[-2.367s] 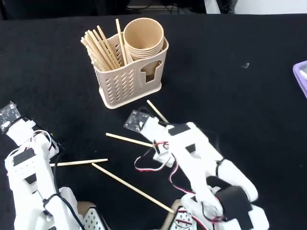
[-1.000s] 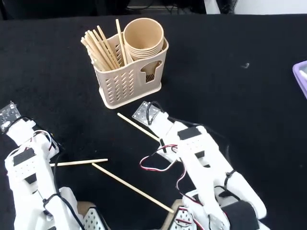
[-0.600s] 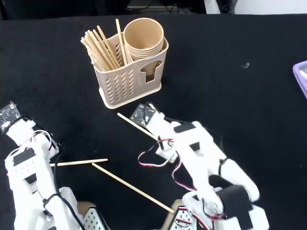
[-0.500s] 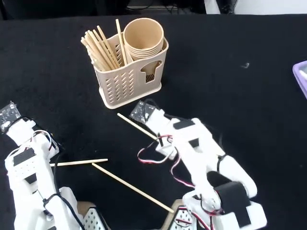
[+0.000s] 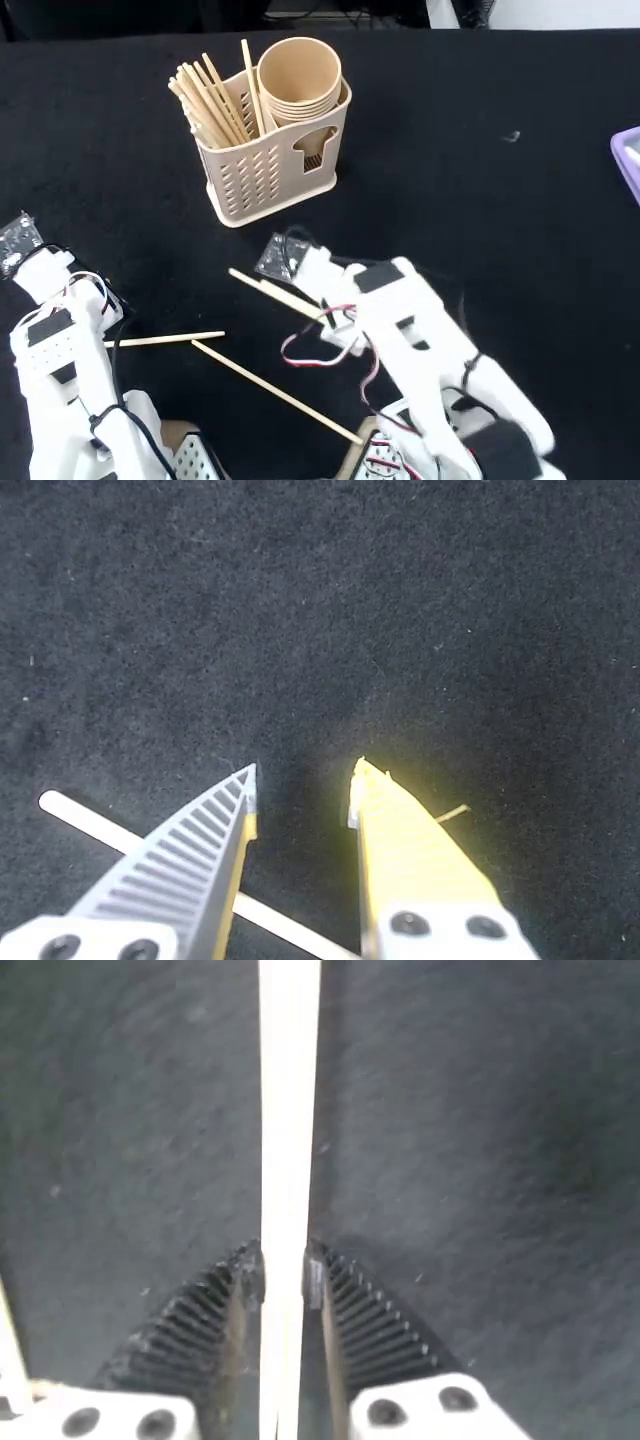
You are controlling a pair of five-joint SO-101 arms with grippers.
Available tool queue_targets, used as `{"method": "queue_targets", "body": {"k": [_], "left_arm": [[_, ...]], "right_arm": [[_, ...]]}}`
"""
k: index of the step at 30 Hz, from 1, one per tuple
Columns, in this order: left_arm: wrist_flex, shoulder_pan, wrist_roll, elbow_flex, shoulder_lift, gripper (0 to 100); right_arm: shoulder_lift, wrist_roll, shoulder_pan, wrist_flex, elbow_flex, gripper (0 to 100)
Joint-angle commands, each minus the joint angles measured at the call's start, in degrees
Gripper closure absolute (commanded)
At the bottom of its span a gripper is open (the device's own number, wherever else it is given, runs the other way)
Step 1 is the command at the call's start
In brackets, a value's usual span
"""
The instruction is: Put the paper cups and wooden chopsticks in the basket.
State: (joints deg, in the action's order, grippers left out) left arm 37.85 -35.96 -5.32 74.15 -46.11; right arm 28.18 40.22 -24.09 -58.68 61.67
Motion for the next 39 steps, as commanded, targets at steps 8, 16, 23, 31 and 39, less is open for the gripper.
{"method": "queue_targets", "body": {"k": [8, 16, 23, 31, 39], "left_arm": [[-1.05, -0.4, -0.44, -0.31, -1.23, 84], [-1.05, -0.4, -0.44, -0.31, -1.14, 84], [-1.05, -0.4, -0.44, -0.31, -1.14, 84], [-1.05, -0.4, -0.44, -0.31, -1.14, 84], [-1.05, -0.48, -0.44, -0.22, -1.14, 84]], "right_arm": [[33.01, -10.73, -6.24, -12.75, -9.63, 98.8], [45.93, -28.22, -10.11, 6.77, -20.35, 98.7], [40.4, -39.65, -9.93, 45.36, -12.09, 98.7], [18.51, -41.14, -9.85, 83.16, -11.38, 98.7], [-4.7, -41.14, -6.07, 83.6, -26.07, 98.7]]}}
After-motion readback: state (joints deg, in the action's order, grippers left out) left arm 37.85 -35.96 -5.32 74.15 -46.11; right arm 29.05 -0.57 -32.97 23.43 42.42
